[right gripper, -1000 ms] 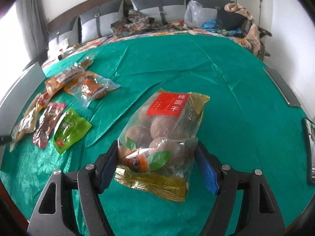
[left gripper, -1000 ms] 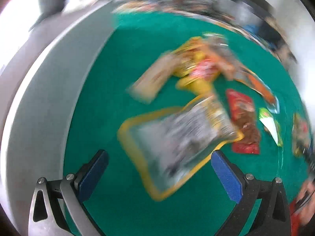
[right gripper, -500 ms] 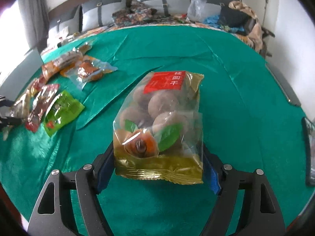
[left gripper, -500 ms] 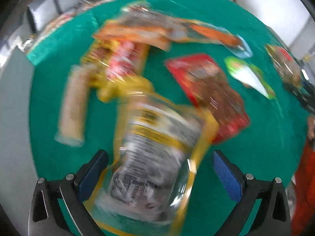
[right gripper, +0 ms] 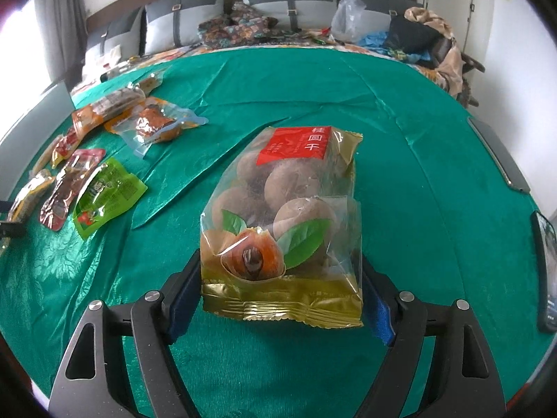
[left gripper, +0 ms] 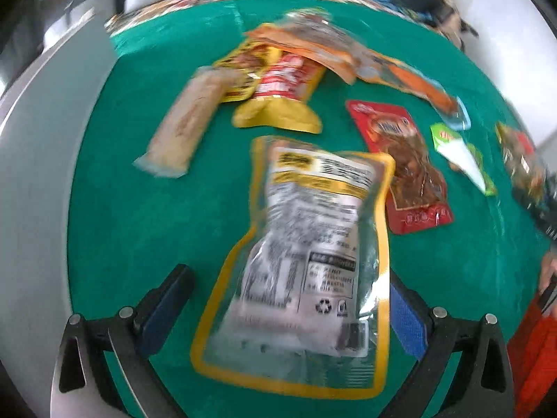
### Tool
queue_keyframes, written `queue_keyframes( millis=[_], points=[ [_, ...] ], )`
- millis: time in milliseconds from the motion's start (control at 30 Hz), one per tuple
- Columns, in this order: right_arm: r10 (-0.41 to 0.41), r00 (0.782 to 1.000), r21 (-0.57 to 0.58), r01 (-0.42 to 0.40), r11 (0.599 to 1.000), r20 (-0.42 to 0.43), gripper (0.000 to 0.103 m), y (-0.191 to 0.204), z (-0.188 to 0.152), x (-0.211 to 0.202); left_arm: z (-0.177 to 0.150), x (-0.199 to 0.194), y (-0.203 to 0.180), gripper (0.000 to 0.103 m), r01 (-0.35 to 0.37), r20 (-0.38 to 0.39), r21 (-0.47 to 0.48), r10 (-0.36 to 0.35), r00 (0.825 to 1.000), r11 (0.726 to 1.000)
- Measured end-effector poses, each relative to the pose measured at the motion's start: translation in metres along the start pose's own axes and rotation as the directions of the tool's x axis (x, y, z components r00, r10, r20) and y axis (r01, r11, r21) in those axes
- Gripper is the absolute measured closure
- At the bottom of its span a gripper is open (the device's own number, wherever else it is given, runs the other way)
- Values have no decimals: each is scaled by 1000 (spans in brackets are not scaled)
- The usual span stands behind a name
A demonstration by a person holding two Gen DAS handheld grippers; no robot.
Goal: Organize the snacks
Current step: 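Grasp the yellow-bordered peanut bag with the left tool while the right tool holds the longan bag, then carry both bags to the white box and release them inside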
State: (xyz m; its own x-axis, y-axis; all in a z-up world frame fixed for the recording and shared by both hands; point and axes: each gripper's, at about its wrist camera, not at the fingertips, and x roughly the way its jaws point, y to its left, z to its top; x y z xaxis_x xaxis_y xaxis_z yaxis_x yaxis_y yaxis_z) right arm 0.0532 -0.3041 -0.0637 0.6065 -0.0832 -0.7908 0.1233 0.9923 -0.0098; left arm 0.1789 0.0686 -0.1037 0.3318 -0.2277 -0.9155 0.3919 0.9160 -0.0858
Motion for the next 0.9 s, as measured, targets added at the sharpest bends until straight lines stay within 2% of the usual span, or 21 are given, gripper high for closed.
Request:
queue_keyframes(
  millis=[100,167,233,300,333,367,400,467,500,533,567,667,767,800,833,900],
  points=[
    [0,1000,0,0,1000,0,20,0,0,0,0,-10,9,2,38,30,-10,-38,999,999],
    [0,1000,-1,0,1000,0,20,0,0,0,12,-11,2,2,24,36,35,-25,999,999],
    [1,1000,0,-1,1000,0,20,0,0,0,22,-9,-18,2,-25,22,120,23,999,992],
    [5,1000,0,-5,1000,-2,20,0,0,0,34,11,-35,2,-78,-20,221,84,996,972],
    [20,1000,6,-20,1000,-17,20,-2,1,-1,36,20,-42,0,-102,-42,266,117,992,958],
    [41,998,25,-40,999,-37,21,-4,3,-4,39,18,-44,0,-96,-10,266,102,995,959],
    [119,991,107,-111,988,-67,21,-16,7,-12,39,19,-42,0,-89,-20,258,98,995,962],
    [217,975,228,-199,953,-56,21,-34,12,-28,40,19,-36,15,-52,-24,214,59,998,975],
    [242,969,269,-219,938,-55,21,-42,16,-36,38,14,-31,38,-60,10,183,59,998,981],
    [243,967,291,-211,933,-78,21,-49,23,-42,38,10,-27,47,-59,26,157,56,998,986],
    [235,965,296,-193,935,-113,21,-51,31,-43,37,9,-23,48,-61,30,123,58,998,990],
    [217,957,316,-150,937,-191,21,-47,50,-34,26,3,-21,50,-99,56,104,93,994,990],
    [155,948,269,-78,960,-278,20,-25,66,-7,1,-14,-20,50,-79,93,46,74,993,996],
    [97,944,207,-31,978,-315,19,-14,67,5,1,-18,-18,50,-73,106,24,70,992,997],
    [1,941,114,40,993,-339,20,-3,70,15,-4,-25,-15,50,-62,124,-5,62,990,998],
    [-74,946,32,88,996,-315,29,5,72,17,-20,-51,-12,50,-30,164,-60,39,986,998]
  ],
)
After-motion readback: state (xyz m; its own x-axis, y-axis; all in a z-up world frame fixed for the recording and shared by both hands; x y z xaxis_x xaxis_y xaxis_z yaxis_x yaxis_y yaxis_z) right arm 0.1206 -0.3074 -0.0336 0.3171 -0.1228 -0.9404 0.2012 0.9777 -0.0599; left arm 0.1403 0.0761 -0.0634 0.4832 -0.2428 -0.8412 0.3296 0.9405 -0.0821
